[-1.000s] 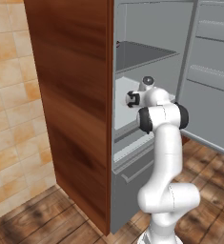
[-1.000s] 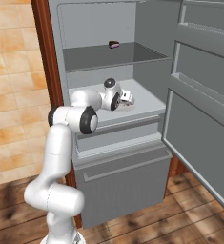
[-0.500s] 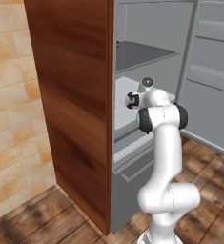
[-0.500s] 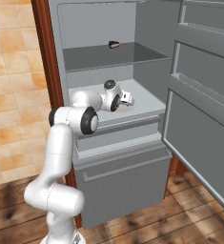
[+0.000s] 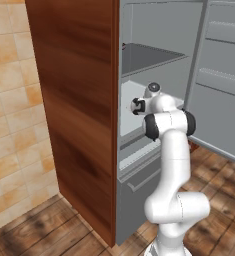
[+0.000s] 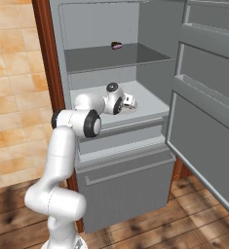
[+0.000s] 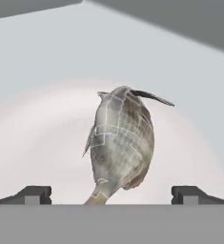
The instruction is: Retrieve the fish from the fridge and place it on the saucepan with marinade on the stove.
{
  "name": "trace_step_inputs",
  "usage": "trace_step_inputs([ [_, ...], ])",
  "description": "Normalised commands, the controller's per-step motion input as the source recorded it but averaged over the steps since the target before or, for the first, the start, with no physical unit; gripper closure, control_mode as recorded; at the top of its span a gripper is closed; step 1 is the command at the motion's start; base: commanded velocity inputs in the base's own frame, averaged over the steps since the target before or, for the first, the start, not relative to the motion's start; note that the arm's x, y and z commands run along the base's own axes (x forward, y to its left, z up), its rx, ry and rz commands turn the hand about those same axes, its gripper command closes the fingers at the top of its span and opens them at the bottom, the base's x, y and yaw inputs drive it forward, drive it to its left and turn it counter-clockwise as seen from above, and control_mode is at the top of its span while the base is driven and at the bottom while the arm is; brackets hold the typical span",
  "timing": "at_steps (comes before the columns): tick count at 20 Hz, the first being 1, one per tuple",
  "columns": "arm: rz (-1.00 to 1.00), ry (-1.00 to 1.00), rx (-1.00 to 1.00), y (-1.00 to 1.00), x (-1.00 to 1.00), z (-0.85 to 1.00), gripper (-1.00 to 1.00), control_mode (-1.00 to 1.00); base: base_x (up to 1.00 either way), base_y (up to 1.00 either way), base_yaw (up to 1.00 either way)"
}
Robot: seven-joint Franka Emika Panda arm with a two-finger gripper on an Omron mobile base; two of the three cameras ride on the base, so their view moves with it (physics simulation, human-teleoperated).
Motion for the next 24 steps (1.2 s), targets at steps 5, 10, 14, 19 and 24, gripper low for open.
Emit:
trace_step_inputs([
  [5,0.0,0.0,0.0,0.0,0.01,-0.18,1.0,-1.0,0.0,0.0,0.0],
  [10,0.0,0.0,0.0,0.0,0.0,-0.13,1.0,-1.0,0.0,0.0,0.0],
  [14,0.0,0.0,0.0,0.0,0.0,-0.06,1.0,-1.0,0.0,0.0,0.0],
  [19,-0.01,-0.04,0.01,-0.01,-0.04,0.01,1.0,-1.0,0.0,0.0,0.0],
  [24,-0.04,-0.06,0.03,-0.17,-0.27,0.18,1.0,-1.0,0.0,0.0,0.0],
])
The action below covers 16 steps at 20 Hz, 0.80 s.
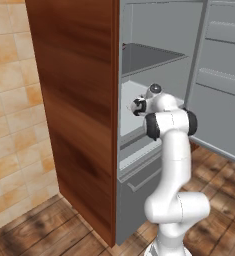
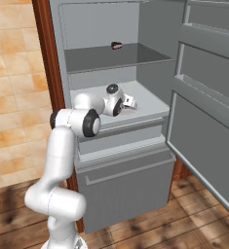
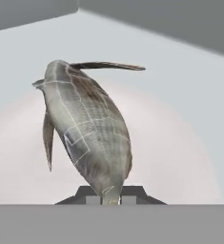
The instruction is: Retrieve the fish from the fridge and place it on the saucepan with marinade on the stove.
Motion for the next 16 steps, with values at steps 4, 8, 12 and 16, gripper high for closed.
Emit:
trace_step_inputs([
  [4,-0.05,-0.07,0.05,-0.32,-0.39,0.18,1.0,-1.0,0.0,0.0,0.0],
  [8,-0.05,-0.15,0.08,-0.42,-0.6,0.24,1.0,-1.0,0.0,0.0,0.0],
  [12,-0.08,-0.15,0.07,-0.39,-0.71,0.25,1.0,-1.0,0.0,0.0,0.0],
  [16,-0.07,-0.14,0.07,-0.41,-0.74,0.28,1.0,-1.0,0.0,0.0,0.0],
])
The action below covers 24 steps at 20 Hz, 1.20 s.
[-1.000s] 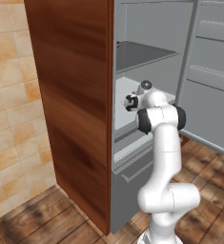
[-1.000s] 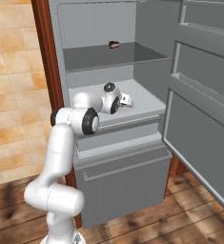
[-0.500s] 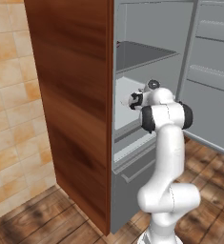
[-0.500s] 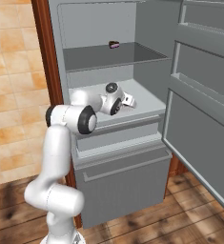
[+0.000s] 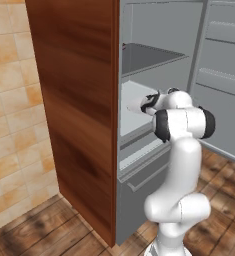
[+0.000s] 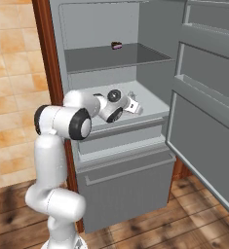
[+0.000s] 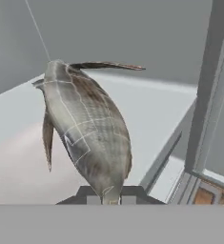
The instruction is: Retrieve the fish from the fridge and place it on the saucepan with marinade on the stove.
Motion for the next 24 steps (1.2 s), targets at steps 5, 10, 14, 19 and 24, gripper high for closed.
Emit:
trace_step_inputs([
  [5,-0.07,-0.17,0.01,-0.42,-0.86,0.34,1.0,-1.0,0.0,0.0,0.0],
  [10,-0.04,-0.15,0.04,-0.38,-0.88,0.54,1.0,-1.0,0.0,0.0,0.0],
  [14,-0.01,-0.08,0.08,-0.28,-0.87,0.57,1.0,-1.0,0.0,0.0,0.0],
  [19,0.0,-0.03,0.09,-0.22,-0.89,0.54,1.0,-1.0,0.0,0.0,0.0],
  [24,0.0,0.01,0.09,-0.08,-0.93,0.59,1.0,-1.0,0.0,0.0,0.0],
])
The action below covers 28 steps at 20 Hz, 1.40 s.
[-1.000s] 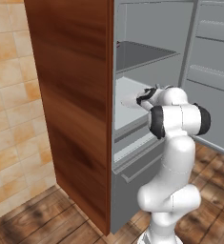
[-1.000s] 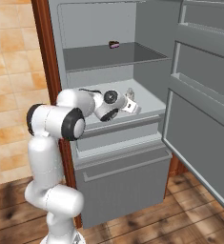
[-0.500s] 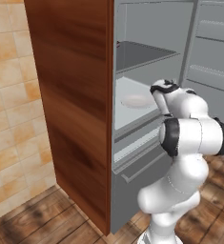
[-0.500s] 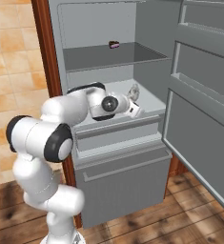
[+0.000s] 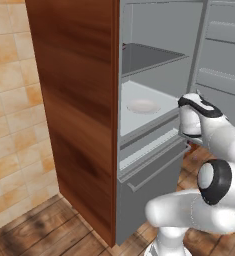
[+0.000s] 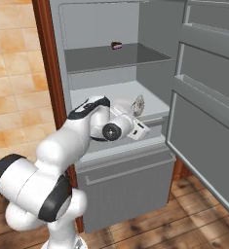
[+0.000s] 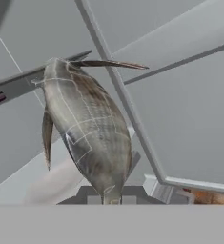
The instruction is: Retrieve the fish from the fridge and place it on the saucepan with marinade on the stove.
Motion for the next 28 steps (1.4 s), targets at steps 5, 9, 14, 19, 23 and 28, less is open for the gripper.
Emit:
trace_step_inputs([
  [5,0.0,0.04,0.07,-0.02,-0.76,0.87,1.0,-1.0,0.0,0.0,0.0],
  [9,0.0,0.08,0.06,0.0,-0.56,1.0,1.0,-1.0,0.0,0.0,0.0],
  [14,0.0,0.1,0.06,0.0,-0.47,1.0,1.0,-1.0,0.0,0.0,0.0],
  [19,0.0,0.13,0.07,0.0,-0.34,1.0,1.0,-1.0,0.0,0.0,0.0],
  [23,0.0,0.15,0.06,0.0,-0.3,1.0,1.0,-1.0,0.0,0.0,0.0],
  [28,0.0,0.16,0.07,0.0,-0.36,1.0,1.0,-1.0,0.0,0.0,0.0],
])
